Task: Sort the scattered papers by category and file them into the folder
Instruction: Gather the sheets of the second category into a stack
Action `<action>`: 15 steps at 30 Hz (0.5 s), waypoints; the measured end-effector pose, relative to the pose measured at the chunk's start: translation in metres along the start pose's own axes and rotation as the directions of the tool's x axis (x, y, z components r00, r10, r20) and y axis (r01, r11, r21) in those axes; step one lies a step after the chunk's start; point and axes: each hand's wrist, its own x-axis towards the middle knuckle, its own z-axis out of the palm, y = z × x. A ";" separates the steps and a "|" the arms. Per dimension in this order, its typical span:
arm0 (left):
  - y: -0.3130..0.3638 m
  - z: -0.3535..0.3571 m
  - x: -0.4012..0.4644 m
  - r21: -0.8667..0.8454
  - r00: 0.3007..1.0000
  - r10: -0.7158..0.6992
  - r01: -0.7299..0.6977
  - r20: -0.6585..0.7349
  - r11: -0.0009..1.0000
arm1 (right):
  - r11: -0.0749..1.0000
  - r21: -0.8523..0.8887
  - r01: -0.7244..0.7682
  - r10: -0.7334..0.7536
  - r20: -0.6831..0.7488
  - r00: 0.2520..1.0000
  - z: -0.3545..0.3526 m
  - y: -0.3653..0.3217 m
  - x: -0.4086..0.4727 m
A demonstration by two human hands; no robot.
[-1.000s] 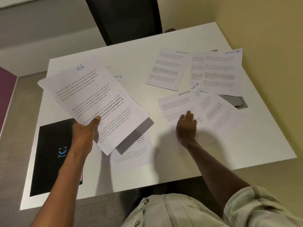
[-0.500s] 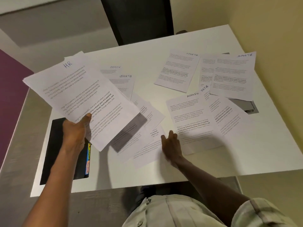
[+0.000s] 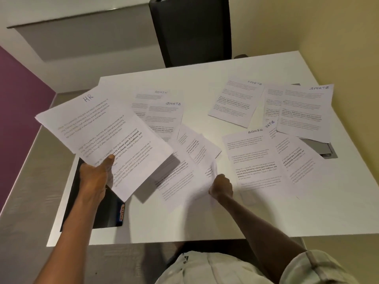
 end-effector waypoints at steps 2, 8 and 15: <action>-0.001 0.000 0.008 -0.020 0.999 0.007 -0.007 0.038 1.000 | 0.987 0.157 0.015 -0.017 0.012 1.000 -0.006 0.000 -0.001; -0.009 0.011 0.033 -0.005 0.995 -0.020 0.021 0.099 1.000 | 0.831 0.555 0.039 0.113 -0.237 0.965 -0.047 0.021 -0.011; -0.012 0.031 0.048 0.038 0.974 -0.072 0.065 0.216 0.997 | 0.577 0.791 -0.203 0.419 -0.073 0.905 -0.070 0.065 -0.008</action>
